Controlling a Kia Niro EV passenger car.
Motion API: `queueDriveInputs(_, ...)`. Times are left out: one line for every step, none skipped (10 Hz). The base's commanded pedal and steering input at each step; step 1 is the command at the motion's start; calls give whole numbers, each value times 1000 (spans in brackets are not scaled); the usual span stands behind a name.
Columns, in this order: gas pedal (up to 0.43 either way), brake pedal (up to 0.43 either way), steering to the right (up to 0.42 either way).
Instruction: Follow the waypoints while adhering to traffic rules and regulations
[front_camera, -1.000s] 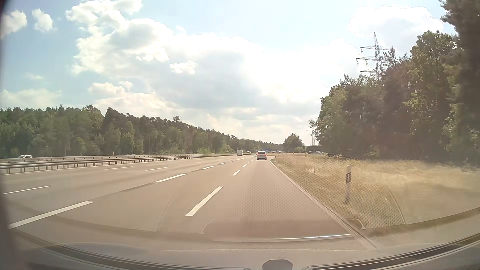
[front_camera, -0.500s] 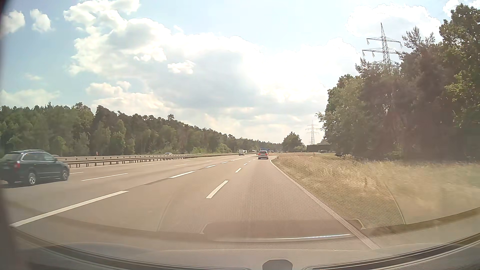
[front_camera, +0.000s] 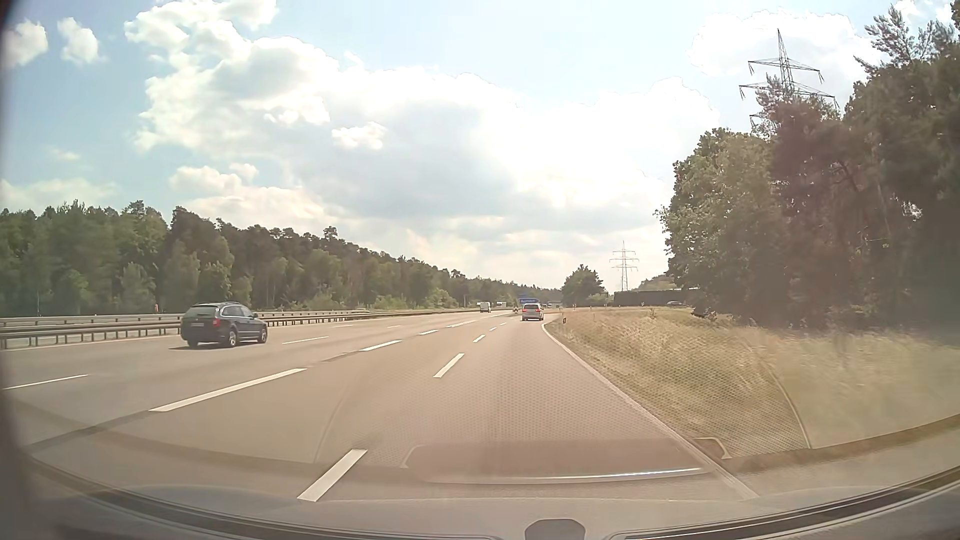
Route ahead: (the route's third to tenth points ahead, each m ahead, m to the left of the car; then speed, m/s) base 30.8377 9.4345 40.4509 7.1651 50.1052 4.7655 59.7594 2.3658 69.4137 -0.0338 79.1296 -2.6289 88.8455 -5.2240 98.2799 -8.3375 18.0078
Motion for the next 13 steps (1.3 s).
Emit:
queueDriveInputs(0,201,4)
queueDriveInputs(0,201,4)
queueDriveInputs(0,201,4)
queueDriveInputs(0,189,4)
queueDriveInputs(0,171,4)
queueDriveInputs(0,165,5)
queueDriveInputs(0,165,4)
queueDriveInputs(0,159,5)
queueDriveInputs(0,159,4)
queueDriveInputs(0,98,4)
queueDriveInputs(0,37,4)
queueDriveInputs(0,37,4)
queueDriveInputs(0,37,5)
